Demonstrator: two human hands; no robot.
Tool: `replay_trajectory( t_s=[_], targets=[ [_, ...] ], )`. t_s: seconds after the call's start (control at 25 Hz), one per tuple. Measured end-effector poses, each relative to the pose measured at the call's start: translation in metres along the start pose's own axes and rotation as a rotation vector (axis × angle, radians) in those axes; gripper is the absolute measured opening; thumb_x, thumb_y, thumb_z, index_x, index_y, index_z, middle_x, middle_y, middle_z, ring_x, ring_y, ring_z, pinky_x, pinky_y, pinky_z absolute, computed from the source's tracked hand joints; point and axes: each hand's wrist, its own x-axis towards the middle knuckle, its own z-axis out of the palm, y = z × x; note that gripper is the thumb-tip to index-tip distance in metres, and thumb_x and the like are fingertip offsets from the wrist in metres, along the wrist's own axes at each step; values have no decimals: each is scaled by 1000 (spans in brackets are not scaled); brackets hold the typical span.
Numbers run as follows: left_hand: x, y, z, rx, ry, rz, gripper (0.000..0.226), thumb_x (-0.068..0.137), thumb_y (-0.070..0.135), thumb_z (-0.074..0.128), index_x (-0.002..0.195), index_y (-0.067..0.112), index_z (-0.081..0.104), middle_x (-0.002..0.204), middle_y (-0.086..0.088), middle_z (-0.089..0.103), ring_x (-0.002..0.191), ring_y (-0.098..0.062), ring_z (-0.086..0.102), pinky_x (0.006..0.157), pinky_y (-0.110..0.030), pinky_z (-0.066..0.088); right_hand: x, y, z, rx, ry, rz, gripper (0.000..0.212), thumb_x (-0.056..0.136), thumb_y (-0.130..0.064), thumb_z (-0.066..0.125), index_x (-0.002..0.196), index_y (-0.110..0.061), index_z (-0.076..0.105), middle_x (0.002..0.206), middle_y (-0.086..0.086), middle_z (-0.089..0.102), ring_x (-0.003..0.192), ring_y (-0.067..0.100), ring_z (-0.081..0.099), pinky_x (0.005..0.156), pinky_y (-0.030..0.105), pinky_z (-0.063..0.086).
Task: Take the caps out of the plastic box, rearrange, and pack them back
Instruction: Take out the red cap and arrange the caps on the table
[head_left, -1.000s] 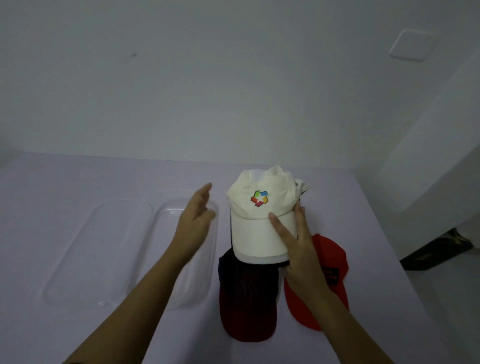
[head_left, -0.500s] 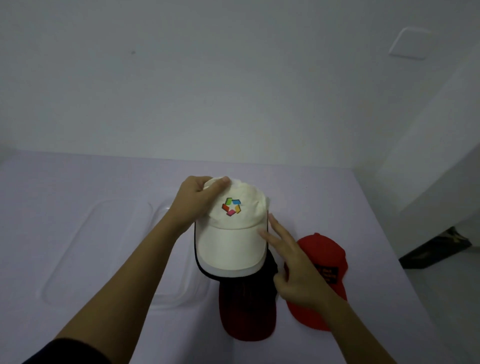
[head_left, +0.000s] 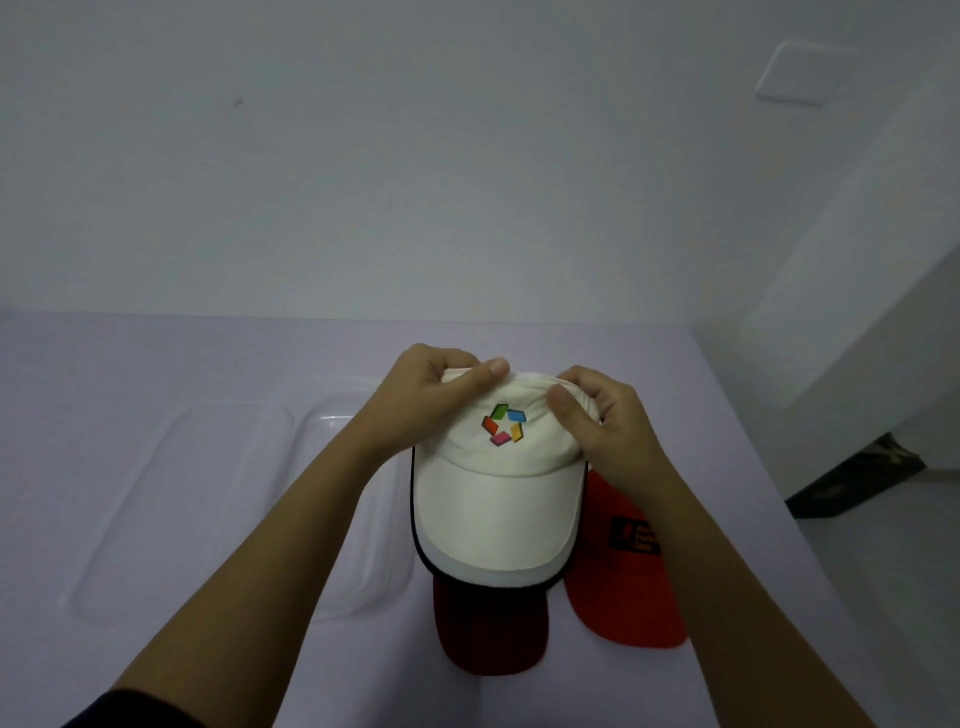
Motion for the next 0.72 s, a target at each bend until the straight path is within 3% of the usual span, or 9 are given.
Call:
replay_trajectory(
  t_s=[0.12,0.2,0.28,0.36,0.44,0.52,0.64,0.68,0.72],
  targets=[
    [-5,9,1,-84,-6,-91,42,80,46,59,59,12,72,61,-8,71,56,-21,68,60,-29,55,-5,6,5,115,84,45,13,88,-39,55,85,-27,61,75,-21,66,70,-6,58,63,12,46],
    [-3,10,4,-166,111,-96,51,88,34,58,40,18,59,44,1,61,43,-11,59,51,-20,50,-13,15,4,252,105,121,52,74,-65,57,110,-28,55,90,-21,66,84,-4,61,75,16,50],
    [3,7,6,-198,258,-79,55,90,26,59,37,14,51,39,0,54,38,-11,52,47,-17,45,-24,28,10,448,86,276,80,65,-73,61,128,-25,48,114,-9,65,108,10,62,93,30,50],
    [11,2,10,-165,373,-40,53,90,24,60,47,-6,52,46,-19,51,45,-22,51,50,-22,44,-39,38,25,646,107,435,76,71,-61,66,132,-20,48,127,5,63,118,26,58,100,46,46],
    [15,-7,18,-120,429,-17,53,89,22,61,50,-12,46,47,-20,42,47,-23,43,50,-24,39,-50,41,42,834,136,528,62,81,-54,60,131,-18,52,128,8,62,119,27,58,101,47,45],
    [16,-16,28,-68,416,-7,54,88,21,62,47,-7,44,45,-11,36,45,-21,37,46,-20,34,-55,40,54,989,179,625,50,89,-48,47,129,-18,54,125,8,65,116,25,61,96,43,49],
    [16,-26,35,-88,357,-38,48,90,30,60,49,7,49,45,2,43,45,-13,42,49,-19,39,-55,45,57,1109,298,742,53,88,-48,44,128,-16,55,122,11,66,112,28,62,92,43,51],
    [15,-28,35,-88,361,-62,37,91,36,57,62,13,58,55,7,53,54,-9,50,57,-22,45,-54,47,57,1120,332,741,54,87,-49,45,128,-15,55,123,11,65,112,28,62,90,43,53],
    [14,-32,33,-92,363,-116,27,91,43,53,88,18,63,76,8,61,72,-8,58,71,-27,50,-53,49,57,1128,367,734,54,87,-49,45,128,-15,55,123,11,65,112,28,62,88,42,54]
  ],
)
